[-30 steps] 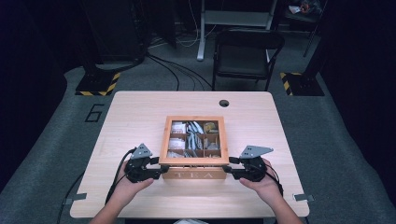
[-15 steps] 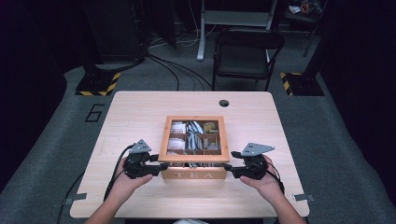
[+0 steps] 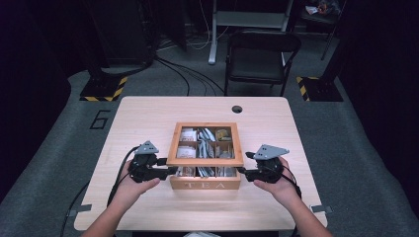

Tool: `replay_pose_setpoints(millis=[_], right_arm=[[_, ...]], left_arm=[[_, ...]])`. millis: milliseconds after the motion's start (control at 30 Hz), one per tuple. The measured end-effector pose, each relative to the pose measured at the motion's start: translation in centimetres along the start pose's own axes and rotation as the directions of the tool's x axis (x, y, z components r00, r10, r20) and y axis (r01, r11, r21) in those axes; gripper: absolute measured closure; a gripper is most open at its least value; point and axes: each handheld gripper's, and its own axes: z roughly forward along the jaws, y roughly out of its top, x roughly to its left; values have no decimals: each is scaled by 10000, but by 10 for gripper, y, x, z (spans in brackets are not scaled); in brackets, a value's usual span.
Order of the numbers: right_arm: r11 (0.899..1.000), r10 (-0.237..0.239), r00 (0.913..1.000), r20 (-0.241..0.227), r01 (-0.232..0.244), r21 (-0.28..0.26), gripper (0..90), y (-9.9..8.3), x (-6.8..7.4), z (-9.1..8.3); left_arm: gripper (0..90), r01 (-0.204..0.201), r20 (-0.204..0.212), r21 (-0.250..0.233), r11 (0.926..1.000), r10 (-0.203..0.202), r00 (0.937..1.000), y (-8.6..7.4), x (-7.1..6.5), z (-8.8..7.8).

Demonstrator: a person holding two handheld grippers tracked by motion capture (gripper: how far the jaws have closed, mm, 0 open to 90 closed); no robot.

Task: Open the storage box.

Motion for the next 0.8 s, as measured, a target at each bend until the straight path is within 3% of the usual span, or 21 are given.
replay_pose_setpoints(millis=[433, 800], right_arm=[[9943, -939, 9949, 357, 955, -469, 365, 16, 0, -1], [9903, -1391, 9901, -160, 1390, -95, 342, 29, -4, 2]], left_arm=[[481, 14, -50, -123, 9999, -14, 10000, 12, 3, -4], [477, -233, -71, -25, 9997, 233, 9997, 16, 5, -4]])
